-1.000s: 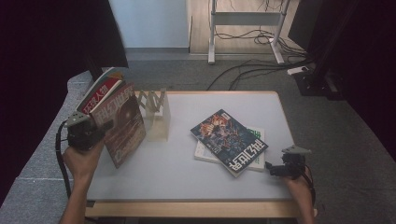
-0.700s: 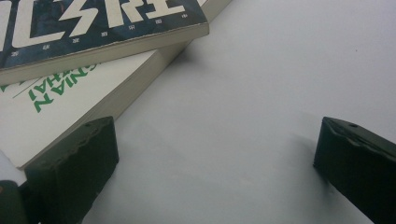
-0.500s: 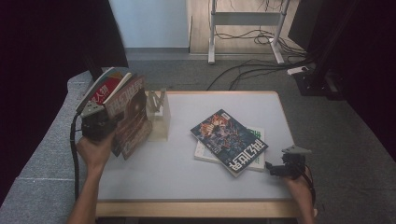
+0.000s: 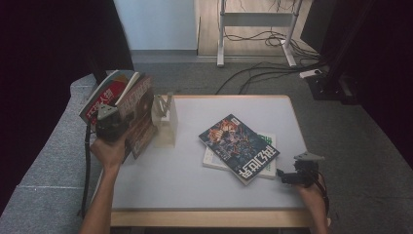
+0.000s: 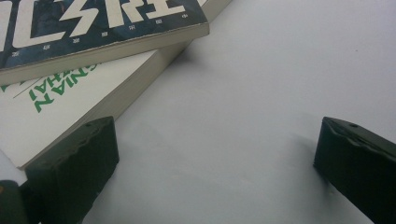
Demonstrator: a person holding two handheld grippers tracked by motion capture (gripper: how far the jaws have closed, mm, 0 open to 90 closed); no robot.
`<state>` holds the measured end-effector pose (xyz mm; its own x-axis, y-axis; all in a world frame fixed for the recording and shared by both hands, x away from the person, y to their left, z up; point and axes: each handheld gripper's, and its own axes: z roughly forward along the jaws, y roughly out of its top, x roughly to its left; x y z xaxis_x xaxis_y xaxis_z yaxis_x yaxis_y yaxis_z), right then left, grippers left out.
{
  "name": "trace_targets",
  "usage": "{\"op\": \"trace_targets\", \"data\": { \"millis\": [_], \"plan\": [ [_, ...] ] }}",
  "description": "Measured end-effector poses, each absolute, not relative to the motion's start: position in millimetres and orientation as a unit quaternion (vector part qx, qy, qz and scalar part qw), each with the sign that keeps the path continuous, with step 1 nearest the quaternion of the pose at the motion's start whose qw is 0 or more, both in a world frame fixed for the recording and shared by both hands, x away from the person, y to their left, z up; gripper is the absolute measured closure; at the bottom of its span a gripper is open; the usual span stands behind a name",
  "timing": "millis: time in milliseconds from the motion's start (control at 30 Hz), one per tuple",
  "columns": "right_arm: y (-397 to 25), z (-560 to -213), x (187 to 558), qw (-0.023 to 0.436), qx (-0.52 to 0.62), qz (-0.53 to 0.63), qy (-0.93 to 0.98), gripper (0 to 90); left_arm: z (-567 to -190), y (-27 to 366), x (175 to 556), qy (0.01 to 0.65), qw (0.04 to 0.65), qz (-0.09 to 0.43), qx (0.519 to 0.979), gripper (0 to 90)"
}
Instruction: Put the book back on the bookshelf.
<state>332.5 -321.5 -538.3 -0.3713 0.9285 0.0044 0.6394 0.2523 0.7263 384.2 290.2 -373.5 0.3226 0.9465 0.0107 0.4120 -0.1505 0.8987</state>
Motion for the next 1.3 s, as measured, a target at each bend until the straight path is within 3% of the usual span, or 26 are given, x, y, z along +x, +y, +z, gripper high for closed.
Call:
{"op": "trace_targets", "data": {
  "millis": [433, 900, 967, 1300],
  "plan": [
    [-321.4, -538.3, 332.5, 0.22, 0.516, 0.328, 0.76, 0.0, -379.4, 306.3, 374.2, 0.49, 0.412, 0.287, 0.713, 83.2],
    [-321.5, -538.3, 332.5, 0.22, 0.516, 0.328, 0.76, 0.0, -351.6, 309.0, 377.0, 0.497, 0.404, 0.273, 0.718, 79.8],
    [-321.4, -538.3, 332.4, 0.22, 0.516, 0.328, 0.76, 0.0, -351.7, 309.0, 377.7, 0.501, 0.411, 0.274, 0.711, 83.6],
    [-321.4, -538.3, 332.5, 0.22, 0.516, 0.328, 0.76, 0.0, -353.1, 308.3, 386.6, 0.517, 0.428, 0.293, 0.681, 84.4]
  ]
}}
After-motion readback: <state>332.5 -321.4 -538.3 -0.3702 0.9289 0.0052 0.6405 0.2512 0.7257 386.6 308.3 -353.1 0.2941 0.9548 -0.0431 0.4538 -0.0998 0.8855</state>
